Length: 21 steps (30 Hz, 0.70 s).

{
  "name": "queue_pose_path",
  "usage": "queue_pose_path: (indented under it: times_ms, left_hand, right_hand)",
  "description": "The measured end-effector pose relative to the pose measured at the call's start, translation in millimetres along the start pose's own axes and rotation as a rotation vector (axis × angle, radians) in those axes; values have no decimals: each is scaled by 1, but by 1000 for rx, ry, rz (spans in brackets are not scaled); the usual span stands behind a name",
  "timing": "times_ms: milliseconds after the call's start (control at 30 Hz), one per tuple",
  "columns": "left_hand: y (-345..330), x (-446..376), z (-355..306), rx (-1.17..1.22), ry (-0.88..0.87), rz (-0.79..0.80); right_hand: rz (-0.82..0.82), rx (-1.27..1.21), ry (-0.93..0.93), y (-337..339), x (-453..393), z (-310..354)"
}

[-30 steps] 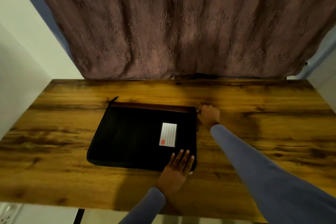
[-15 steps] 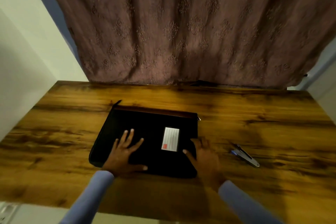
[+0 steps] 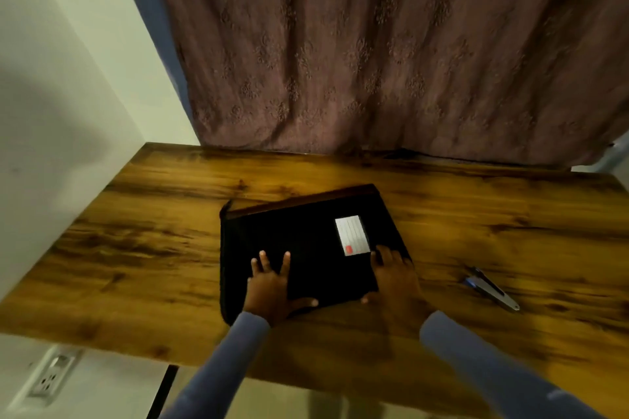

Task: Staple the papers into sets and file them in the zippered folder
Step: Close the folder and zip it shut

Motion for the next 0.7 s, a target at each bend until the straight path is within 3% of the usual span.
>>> queue_pose_path:
  times_ms: [67,133,200,267,333,367,533,700]
  left_hand:
    - [3,10,-18,-21,-41,-56]
    - [5,13,-29,-118,-265,-345]
    - [14,16,-29,-190,-393,-462]
    - [18,1,-11,-119,-480,-368]
    - [13,-17,11,-130,-448,-43]
    - [11,-21,15,-176,-438,14]
    - [-14,-25,6,-68,-395,28]
    - [-22,-21,-29,114,-202,-87]
  right_hand:
    - [-37,-6,-99,13,-10,-12]
    - [-146,-57,-175,25,-16,-25]
    - [-157,-226,-157,28,-18,-25]
    - [-104,-352,-93,17,-15,-11]
    - [-101,-452,-68,-2,-2,12]
    - [-90,-479,-76,-12,6,23]
    - [-36,-490,-79,-34,13,51]
    - [-44,-433,-6,-19,-19,25]
Point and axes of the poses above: each hand's wrist, its own x-axis away from the middle knuckle, its own y-axis out of the back of the hand, z = x × y, the point moved 2 cm from there along -x, towards the middle knuckle, and after that the axes turned 14 degrees about z, right-handed, at the moved point
